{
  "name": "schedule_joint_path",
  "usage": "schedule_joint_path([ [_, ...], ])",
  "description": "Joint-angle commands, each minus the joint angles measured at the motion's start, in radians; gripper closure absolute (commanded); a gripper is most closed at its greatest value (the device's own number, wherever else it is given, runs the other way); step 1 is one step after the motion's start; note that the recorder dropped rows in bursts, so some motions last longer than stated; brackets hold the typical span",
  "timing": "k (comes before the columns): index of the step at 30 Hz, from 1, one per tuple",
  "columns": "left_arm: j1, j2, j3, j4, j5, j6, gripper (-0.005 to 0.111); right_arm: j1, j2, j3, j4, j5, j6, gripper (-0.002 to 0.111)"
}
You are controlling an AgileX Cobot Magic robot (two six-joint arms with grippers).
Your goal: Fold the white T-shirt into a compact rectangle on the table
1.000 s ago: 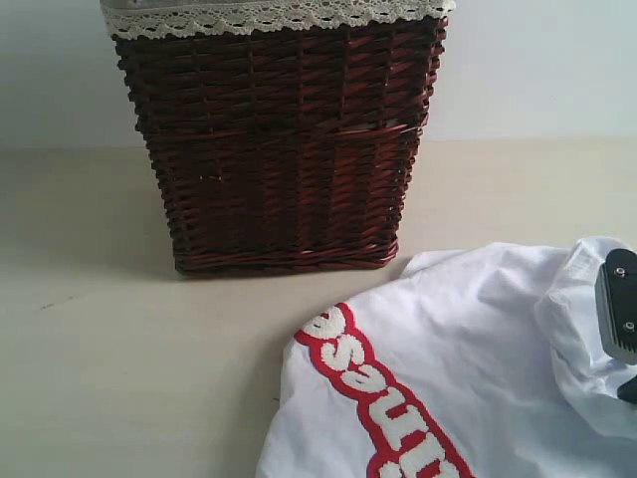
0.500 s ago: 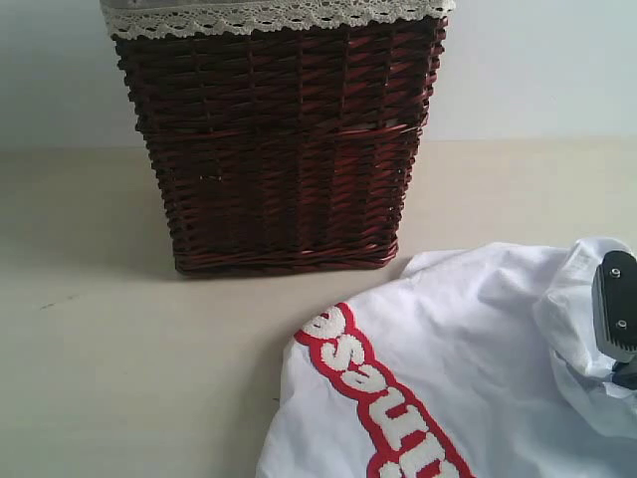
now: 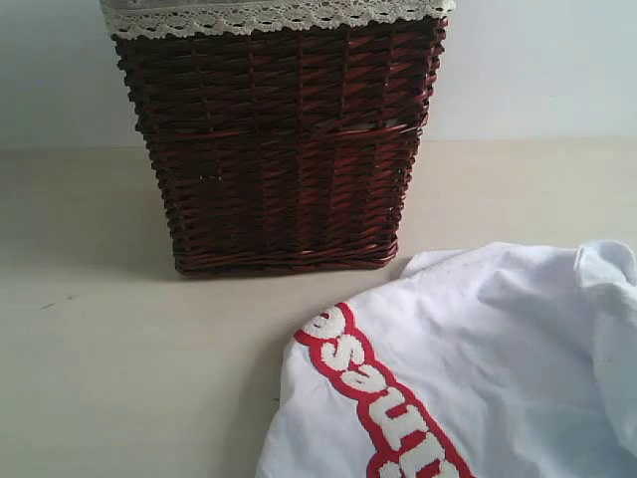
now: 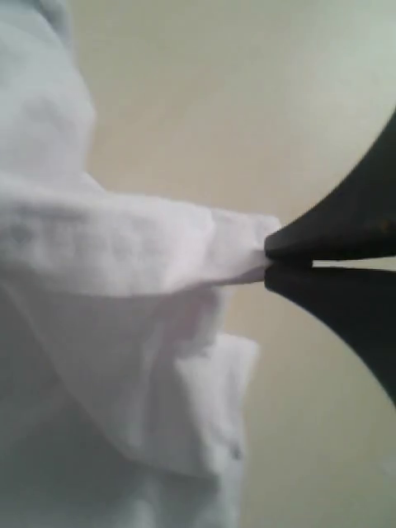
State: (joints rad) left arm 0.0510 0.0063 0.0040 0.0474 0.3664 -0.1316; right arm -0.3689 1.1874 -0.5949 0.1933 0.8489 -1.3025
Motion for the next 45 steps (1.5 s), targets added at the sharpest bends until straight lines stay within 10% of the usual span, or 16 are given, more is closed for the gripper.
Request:
schedule_joint_path([
  [1, -0.003, -0.006, -0.004, 0.000, -0.013, -0.002, 0.107, -0.093, -0.035, -0.004, -0.152, 0.148, 0.120, 0.108],
  [21, -0.003, -0.006, -0.004, 0.000, -0.013, -0.002, 0.107, -0.414, 0.015, -0.004, -0.606, 0.023, 0.377, 0.108],
  [31, -0.003, -0.006, -0.004, 0.000, -0.013, -0.002, 0.107, -0.411, 0.026, -0.004, -0.491, 0.004, 0.290, 0.061],
  [37, -0.003, -0.006, -0.004, 0.000, -0.013, -0.002, 0.107, -0.392, -0.094, -0.004, 0.063, -0.062, -0.084, 0.066],
  [45, -0.003, -0.006, -0.004, 0.000, -0.013, -0.002, 0.107, -0.072, -0.008, 0.103, 0.682, 0.147, -0.509, 0.090],
])
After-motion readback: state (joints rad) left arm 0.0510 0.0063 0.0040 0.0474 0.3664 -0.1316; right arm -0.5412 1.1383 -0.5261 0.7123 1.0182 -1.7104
